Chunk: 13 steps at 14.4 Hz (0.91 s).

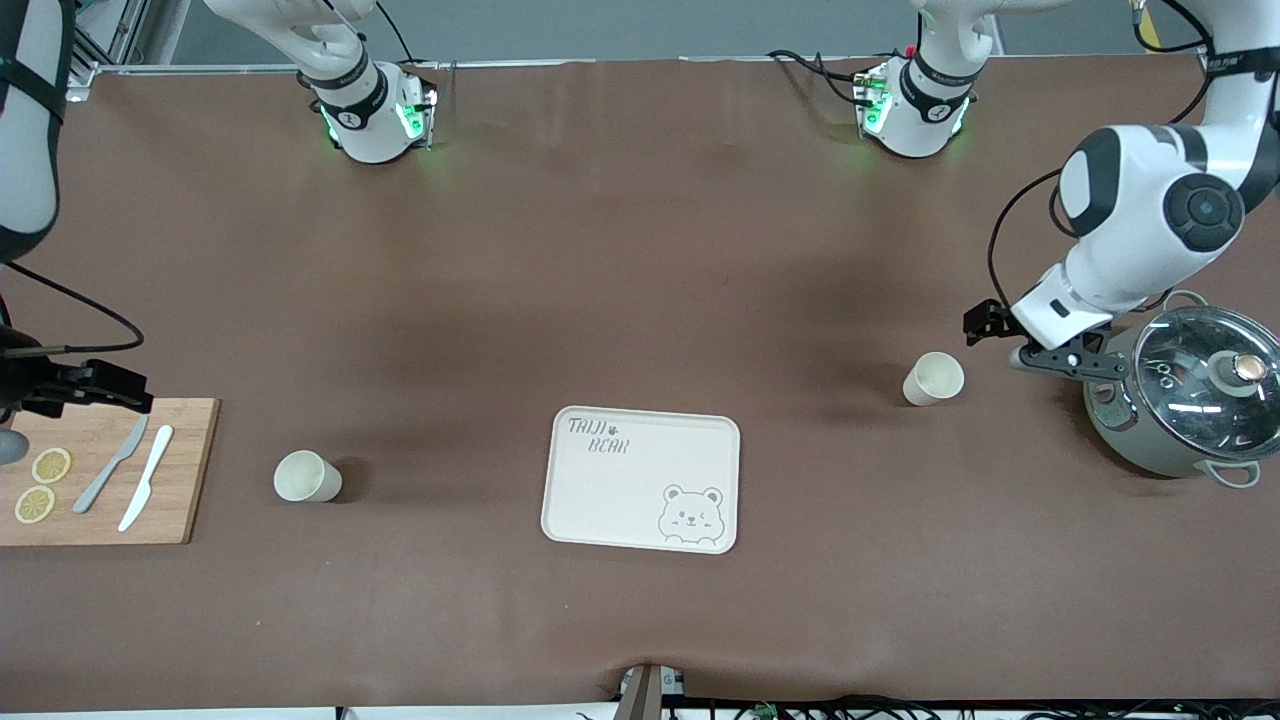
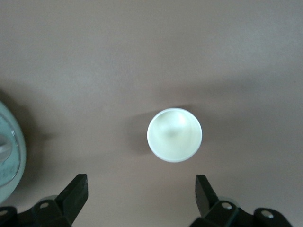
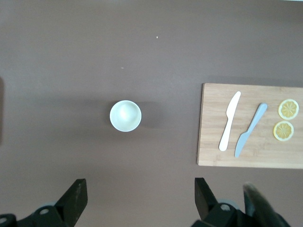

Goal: Place white IKEA cup upright on tray with both arms
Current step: 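Reach the left gripper to the cup while the right gripper reaches the other cup, then close both grippers around the rims of the white paper cups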

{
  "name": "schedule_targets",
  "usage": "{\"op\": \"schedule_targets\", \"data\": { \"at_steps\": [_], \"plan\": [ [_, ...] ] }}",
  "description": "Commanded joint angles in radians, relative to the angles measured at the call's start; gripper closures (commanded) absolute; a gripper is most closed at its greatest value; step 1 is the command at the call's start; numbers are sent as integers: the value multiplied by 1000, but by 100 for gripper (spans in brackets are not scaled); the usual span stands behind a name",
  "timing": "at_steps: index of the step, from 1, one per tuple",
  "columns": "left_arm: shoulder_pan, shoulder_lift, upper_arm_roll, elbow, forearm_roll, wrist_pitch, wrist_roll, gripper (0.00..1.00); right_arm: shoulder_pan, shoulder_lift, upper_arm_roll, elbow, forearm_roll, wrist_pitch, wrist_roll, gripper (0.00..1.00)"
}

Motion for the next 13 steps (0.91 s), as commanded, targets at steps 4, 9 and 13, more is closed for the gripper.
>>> {"op": "schedule_targets", "data": {
  "at_steps": [4,9,13],
  "plan": [
    [17,80,1,-62,2,204,17,0,-37,89,13,-189,4,240,-33,0],
    [15,164,1,-94,2,326,17,0,-34,151,16,-257,34,397,-38,0],
    [17,194,1,-130,2,414,17,0,-31,186,16,-258,53,435,-73,0]
  ]
}}
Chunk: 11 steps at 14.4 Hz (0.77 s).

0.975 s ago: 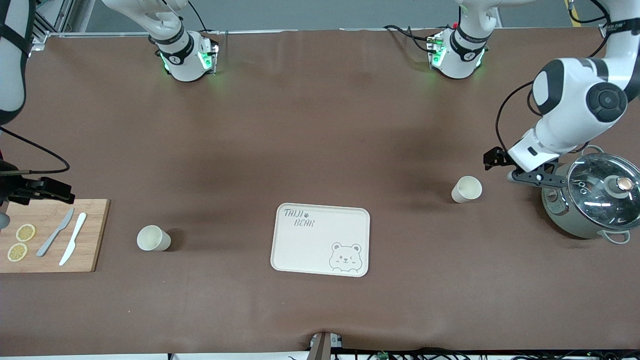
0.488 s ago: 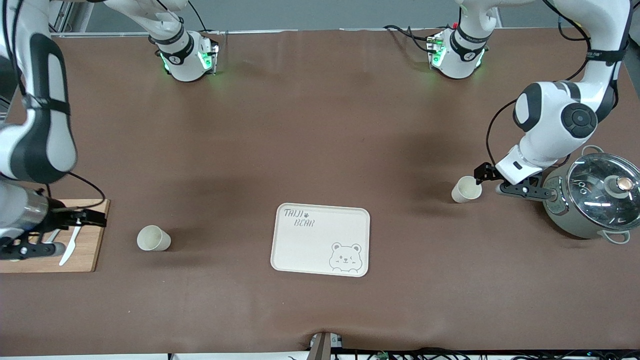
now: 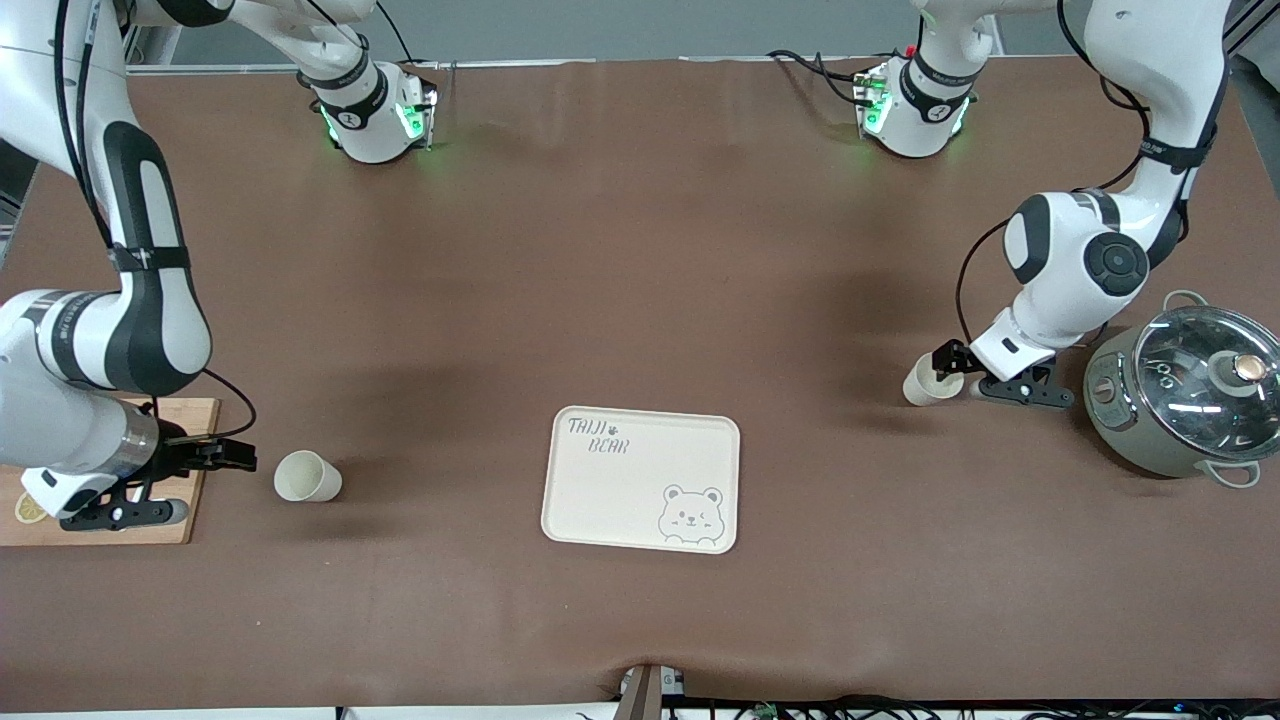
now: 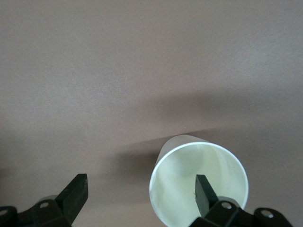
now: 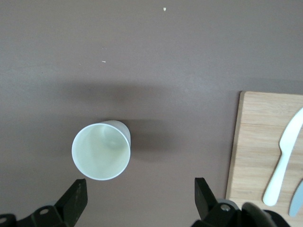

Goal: Place white IKEA cup upright on tray with both arms
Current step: 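Close both grippers around the rims of the white paper cups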

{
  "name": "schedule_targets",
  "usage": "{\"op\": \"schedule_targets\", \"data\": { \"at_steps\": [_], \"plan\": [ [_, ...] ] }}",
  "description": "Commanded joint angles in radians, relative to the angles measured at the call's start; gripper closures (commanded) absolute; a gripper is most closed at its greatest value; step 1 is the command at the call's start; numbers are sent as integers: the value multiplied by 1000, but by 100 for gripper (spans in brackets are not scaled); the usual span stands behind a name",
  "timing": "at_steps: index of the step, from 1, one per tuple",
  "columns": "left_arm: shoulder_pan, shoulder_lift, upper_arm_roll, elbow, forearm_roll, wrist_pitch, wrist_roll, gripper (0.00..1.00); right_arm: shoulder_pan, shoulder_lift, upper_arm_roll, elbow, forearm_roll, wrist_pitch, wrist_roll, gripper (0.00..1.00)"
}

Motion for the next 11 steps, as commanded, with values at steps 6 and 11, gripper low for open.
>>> {"op": "schedule_targets", "data": {
  "at_steps": [6,11],
  "plan": [
    [5,11,-1,-44,2,88,15,85,0,48,8,-6,17,81,-53,0],
    [5,8,1,-50,3,105,23,100,5,83,8,-6,17,144,-56,0]
  ]
}}
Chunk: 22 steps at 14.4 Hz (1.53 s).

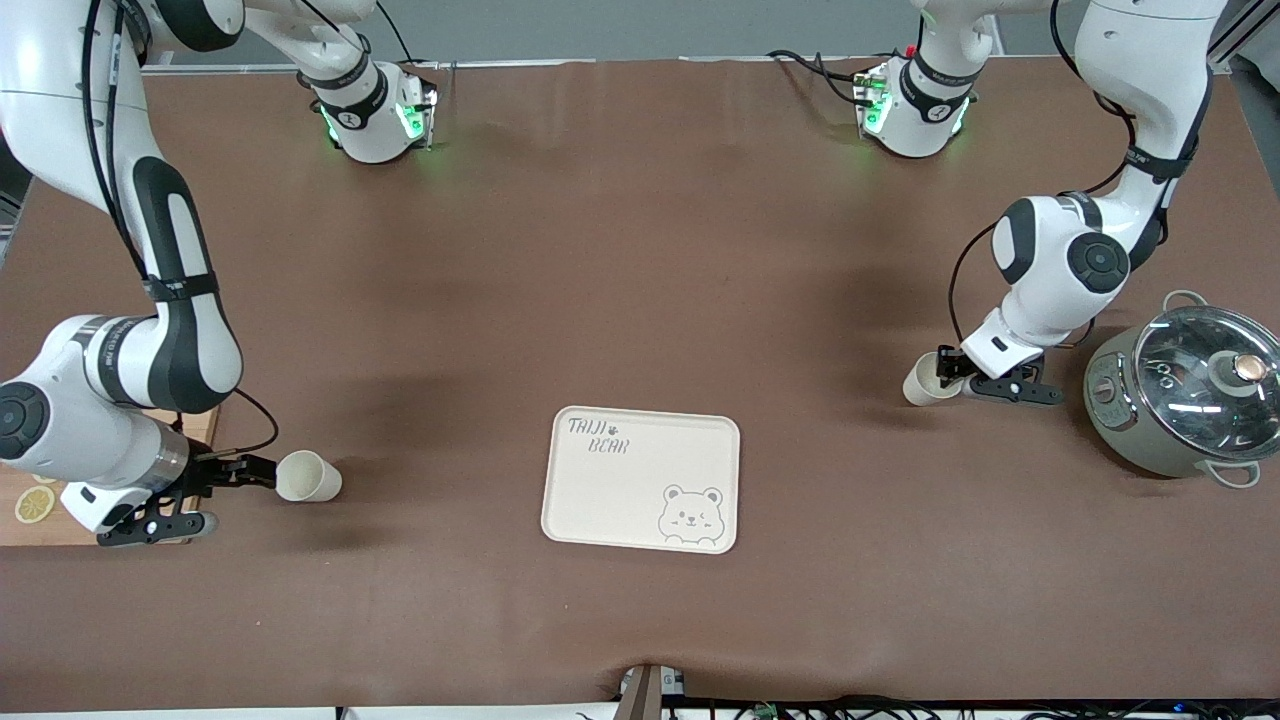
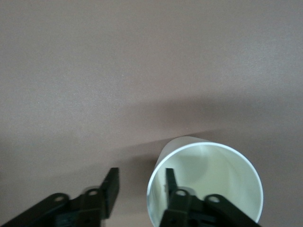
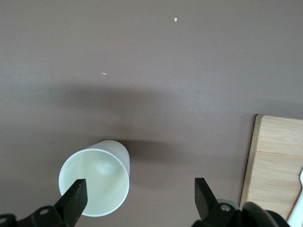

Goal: Place white IKEA cup upright on tray with both arms
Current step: 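Close both grippers around the rims of the white paper cups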

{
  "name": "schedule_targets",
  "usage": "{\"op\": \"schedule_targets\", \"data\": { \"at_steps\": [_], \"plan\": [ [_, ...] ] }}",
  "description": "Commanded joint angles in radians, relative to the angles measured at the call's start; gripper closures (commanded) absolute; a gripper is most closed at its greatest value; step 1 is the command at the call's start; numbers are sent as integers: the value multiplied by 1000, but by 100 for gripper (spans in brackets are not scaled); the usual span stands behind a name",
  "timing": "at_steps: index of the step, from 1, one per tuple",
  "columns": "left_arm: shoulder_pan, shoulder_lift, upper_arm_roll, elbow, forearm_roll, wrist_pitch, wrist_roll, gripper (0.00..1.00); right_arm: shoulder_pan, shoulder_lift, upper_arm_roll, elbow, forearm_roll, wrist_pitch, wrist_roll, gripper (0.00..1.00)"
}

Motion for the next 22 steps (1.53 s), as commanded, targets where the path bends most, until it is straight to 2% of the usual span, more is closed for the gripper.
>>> {"op": "schedule_targets", "data": {
  "at_steps": [1,7,10,15,20,21,22],
  "plan": [
    [4,-14,1,-19,3,26,21,100,0,17,2,-3,15,24,-23,0],
    [-3,-11,-2,6,3,26,-42,100,2,32,2,-69,15,104,-62,0],
    [-13,-6,-34,76,0,-15,-132,100,7,32,2,-110,13,161,-64,0],
    [-61,18,-106,272,2,-227,-367,100,13,34,2,-161,13,233,-64,0],
    [-207,96,-106,466,13,-377,-617,100,13,35,2,-161,13,234,-64,0],
    [-230,113,-106,498,14,-394,-654,100,14,35,2,-161,13,234,-64,2],
    [-258,133,-105,532,14,-403,-693,100,17,35,2,-161,13,234,-62,15]
  ]
}}
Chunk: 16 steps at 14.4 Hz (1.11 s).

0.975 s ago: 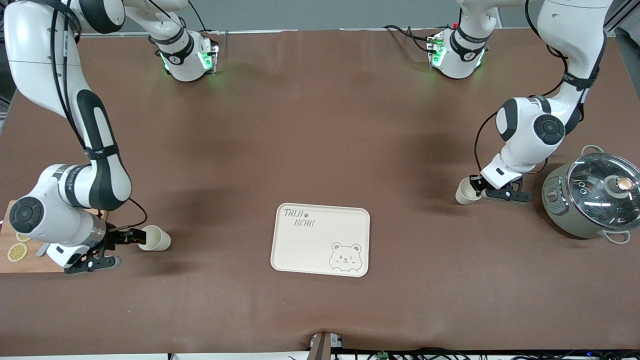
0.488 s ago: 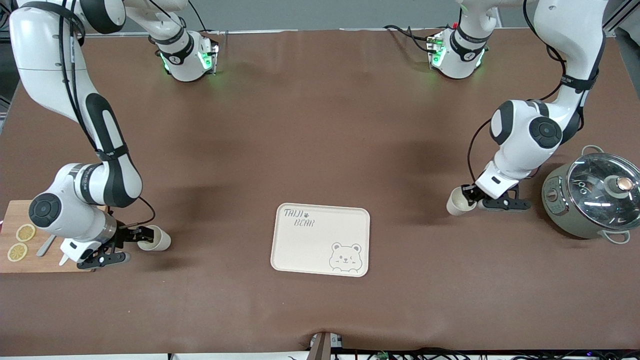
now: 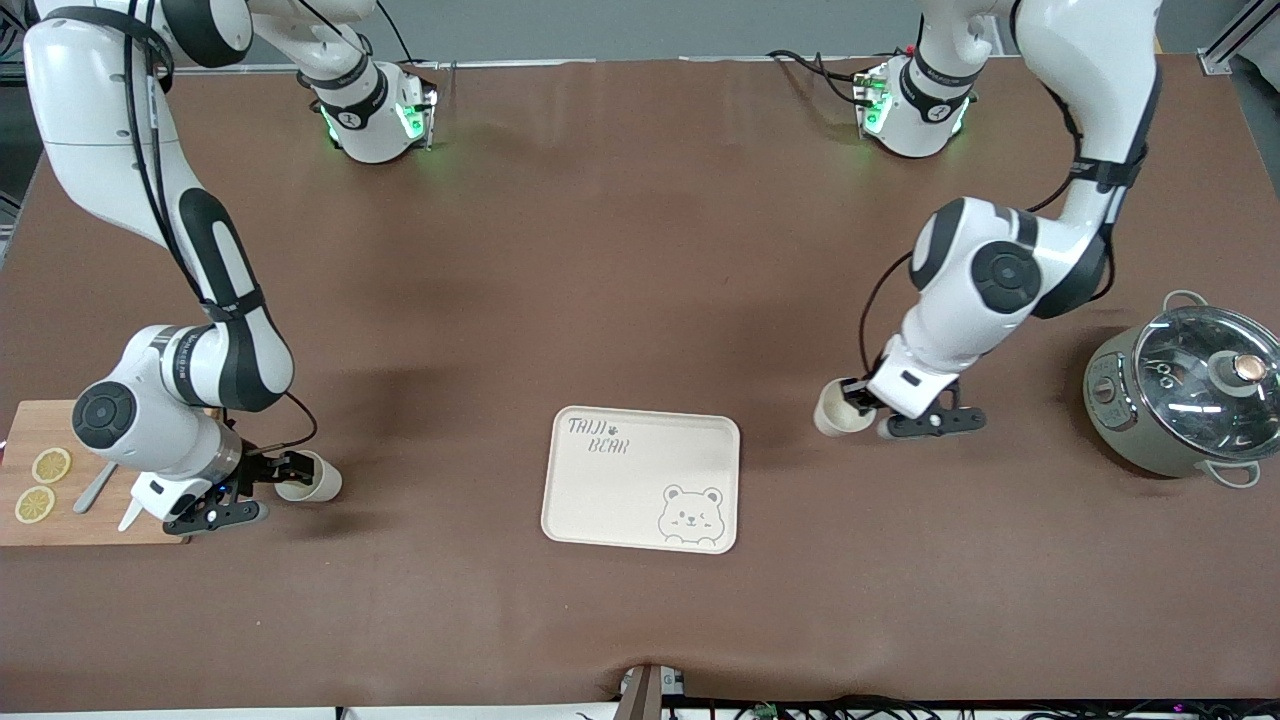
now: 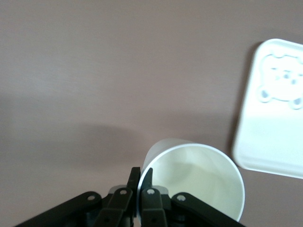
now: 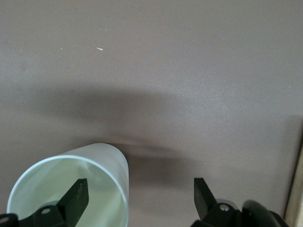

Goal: Place white IKEA cup upright on tray with both arms
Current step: 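Carry the cup over the tray with the left gripper while the right gripper lifts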

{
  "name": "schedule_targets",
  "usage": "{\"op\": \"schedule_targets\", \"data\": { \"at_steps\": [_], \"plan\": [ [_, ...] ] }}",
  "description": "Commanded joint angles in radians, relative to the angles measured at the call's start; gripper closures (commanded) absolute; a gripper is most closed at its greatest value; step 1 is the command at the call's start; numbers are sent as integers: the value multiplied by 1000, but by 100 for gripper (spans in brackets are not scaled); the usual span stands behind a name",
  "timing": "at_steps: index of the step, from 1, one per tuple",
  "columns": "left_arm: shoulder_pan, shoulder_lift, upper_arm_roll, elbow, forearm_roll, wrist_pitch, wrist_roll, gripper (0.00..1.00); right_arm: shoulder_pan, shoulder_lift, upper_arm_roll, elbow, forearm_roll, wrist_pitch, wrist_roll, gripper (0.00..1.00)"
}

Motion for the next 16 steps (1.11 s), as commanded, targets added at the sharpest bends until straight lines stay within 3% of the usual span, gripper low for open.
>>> {"op": "schedule_targets", "data": {
  "at_steps": [1,2,9,13,16],
  "plan": [
    [-67,92,8,136,16,-50,-116,100,9,-8,-2,-13,15,12,-15,25],
    [-95,122,11,167,17,-50,-148,100,10,-8,-2,-13,15,12,-15,35],
    [-249,340,29,428,115,-59,-400,100,9,-7,-2,-13,15,15,-15,70],
    [-380,416,152,508,111,-59,-425,100,10,-7,-2,-13,15,15,-15,91],
    [-397,452,174,536,111,-57,-425,100,10,-7,-2,-13,15,15,-15,100]
  ]
}}
